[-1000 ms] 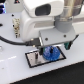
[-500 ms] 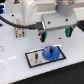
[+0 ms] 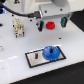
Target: Insert the blue gear onto the right peg, followed by the red gear
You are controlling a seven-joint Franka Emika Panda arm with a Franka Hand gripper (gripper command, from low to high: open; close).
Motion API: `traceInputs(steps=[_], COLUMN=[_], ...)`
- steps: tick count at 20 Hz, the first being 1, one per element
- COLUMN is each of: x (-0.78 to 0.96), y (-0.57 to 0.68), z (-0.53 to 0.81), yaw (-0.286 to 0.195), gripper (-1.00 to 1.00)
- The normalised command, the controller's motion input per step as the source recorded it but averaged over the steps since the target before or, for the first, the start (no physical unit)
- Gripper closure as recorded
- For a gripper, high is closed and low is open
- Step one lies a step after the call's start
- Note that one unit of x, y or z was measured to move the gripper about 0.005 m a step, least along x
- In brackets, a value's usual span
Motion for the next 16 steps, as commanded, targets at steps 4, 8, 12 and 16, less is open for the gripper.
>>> traceInputs(steps=[4, 8, 12, 16], x=[-0.68, -0.57, -0.49, -0.31], y=[0.24, 0.25, 0.32, 0.26], z=[-0.10, -0.15, -0.18, -0.27], yaw=[0.000, 0.000, 0.000, 0.000], gripper=[-1.00, -1.00, -1.00, -1.00])
